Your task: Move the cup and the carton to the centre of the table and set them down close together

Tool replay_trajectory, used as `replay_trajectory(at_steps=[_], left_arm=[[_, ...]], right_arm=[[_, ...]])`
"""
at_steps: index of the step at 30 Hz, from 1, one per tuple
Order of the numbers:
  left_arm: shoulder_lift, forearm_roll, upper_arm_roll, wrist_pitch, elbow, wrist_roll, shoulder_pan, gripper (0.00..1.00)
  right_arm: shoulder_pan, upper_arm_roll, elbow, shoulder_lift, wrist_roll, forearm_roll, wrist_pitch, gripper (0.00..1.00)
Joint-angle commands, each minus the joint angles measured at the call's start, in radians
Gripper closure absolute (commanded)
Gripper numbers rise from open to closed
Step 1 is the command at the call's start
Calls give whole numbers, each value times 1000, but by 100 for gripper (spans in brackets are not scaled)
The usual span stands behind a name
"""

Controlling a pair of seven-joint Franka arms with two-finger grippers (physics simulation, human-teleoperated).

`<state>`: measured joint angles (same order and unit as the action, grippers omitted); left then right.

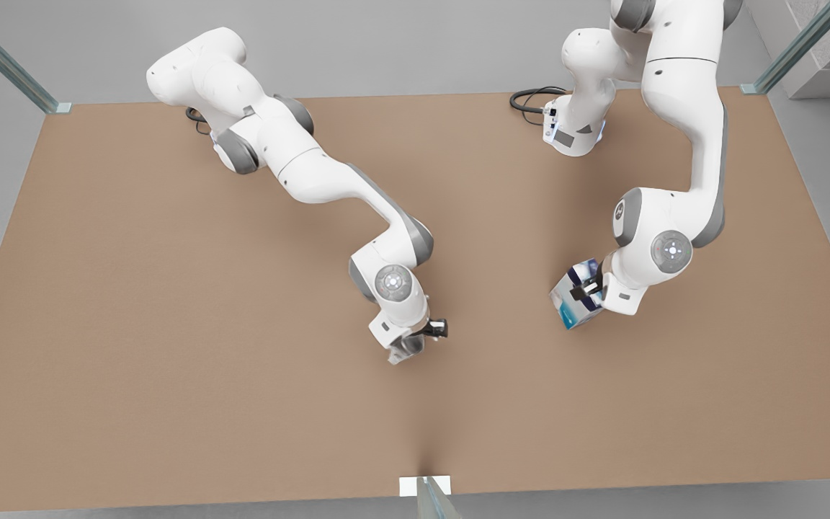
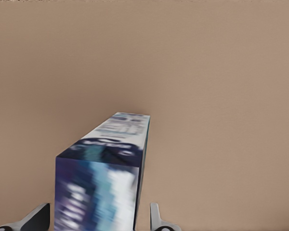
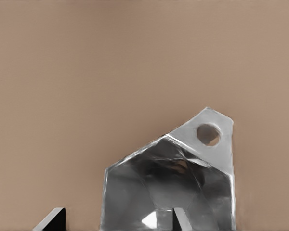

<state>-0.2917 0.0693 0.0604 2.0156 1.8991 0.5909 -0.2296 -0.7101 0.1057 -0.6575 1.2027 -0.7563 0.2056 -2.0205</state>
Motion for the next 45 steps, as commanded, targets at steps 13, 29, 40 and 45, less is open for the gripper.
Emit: replay_trajectory(at_steps=[13, 29, 40, 45], left_arm=[[-18, -3, 1, -5, -14, -11, -1, 46], [98, 136, -1, -181, -119, 714, -339, 40], [-109, 172, -65, 89, -212, 1141, -525, 39], [-130, 142, -63, 160, -195, 1116, -524, 37]], right_arm=[[-29, -15, -1, 0, -18, 0, -29, 0], [323, 26, -229, -506, 386, -106, 555, 0], [848, -227, -829, -1106, 667, -216, 450, 0], [811, -159, -866, -1128, 792, -196, 460, 0]])
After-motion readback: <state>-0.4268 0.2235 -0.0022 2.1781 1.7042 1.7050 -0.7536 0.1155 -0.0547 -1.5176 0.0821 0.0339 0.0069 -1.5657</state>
